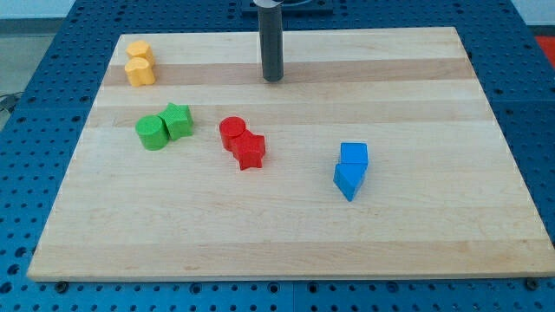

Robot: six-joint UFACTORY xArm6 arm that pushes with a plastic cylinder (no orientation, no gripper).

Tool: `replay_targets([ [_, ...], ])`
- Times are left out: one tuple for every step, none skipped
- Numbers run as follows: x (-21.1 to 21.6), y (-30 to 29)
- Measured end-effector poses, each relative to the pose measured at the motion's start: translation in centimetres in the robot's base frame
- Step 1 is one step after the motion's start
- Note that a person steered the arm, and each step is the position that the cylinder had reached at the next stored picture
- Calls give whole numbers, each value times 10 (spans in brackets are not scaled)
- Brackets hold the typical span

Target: Place the yellow blocks horizontally above the green blocks

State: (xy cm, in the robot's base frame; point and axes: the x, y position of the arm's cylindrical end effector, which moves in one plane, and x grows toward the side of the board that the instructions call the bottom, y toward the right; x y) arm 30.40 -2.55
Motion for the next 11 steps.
replay_targets([
  [-18, -14],
  [-73, -101],
  [-93, -139],
  [-93, -140],
  [-102, -191],
  [-102, -234],
  [-102, -235],
  [-102, -235],
  [-49, -235],
  [30, -235],
  [31, -234],
])
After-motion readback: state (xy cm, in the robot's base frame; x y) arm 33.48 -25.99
